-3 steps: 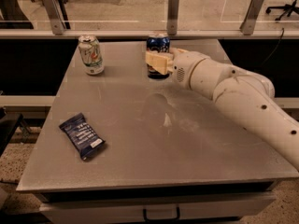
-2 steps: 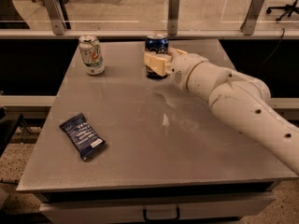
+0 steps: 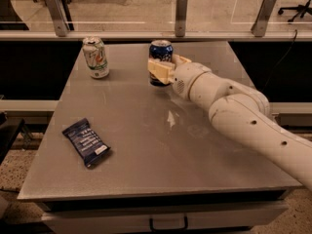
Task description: Place pepsi can upright
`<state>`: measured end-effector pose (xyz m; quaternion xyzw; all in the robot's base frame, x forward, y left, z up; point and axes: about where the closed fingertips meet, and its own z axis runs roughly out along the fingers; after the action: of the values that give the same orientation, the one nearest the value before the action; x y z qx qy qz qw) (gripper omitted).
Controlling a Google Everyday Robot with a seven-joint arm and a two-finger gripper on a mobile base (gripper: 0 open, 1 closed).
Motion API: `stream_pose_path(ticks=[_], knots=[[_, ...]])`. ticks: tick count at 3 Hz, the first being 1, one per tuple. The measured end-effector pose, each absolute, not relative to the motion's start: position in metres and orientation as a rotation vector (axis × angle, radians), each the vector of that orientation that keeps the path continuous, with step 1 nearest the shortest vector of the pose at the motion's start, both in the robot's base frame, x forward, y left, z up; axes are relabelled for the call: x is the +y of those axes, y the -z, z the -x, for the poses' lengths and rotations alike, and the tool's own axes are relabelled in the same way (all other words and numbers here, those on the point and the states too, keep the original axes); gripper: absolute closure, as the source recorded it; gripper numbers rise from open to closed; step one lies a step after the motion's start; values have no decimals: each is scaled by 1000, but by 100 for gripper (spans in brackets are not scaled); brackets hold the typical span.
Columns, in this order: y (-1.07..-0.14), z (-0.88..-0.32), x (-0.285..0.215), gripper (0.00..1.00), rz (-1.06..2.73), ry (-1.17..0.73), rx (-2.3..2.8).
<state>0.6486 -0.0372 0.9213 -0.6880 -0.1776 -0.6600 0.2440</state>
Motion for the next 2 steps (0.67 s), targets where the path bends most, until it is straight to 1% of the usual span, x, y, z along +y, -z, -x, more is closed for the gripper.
stream_pose_path(ticks=[1,2], knots=[[-911,-654,-36,100,1875,1809,-477],[-903,-655,-34,87,1864,1842,-491]])
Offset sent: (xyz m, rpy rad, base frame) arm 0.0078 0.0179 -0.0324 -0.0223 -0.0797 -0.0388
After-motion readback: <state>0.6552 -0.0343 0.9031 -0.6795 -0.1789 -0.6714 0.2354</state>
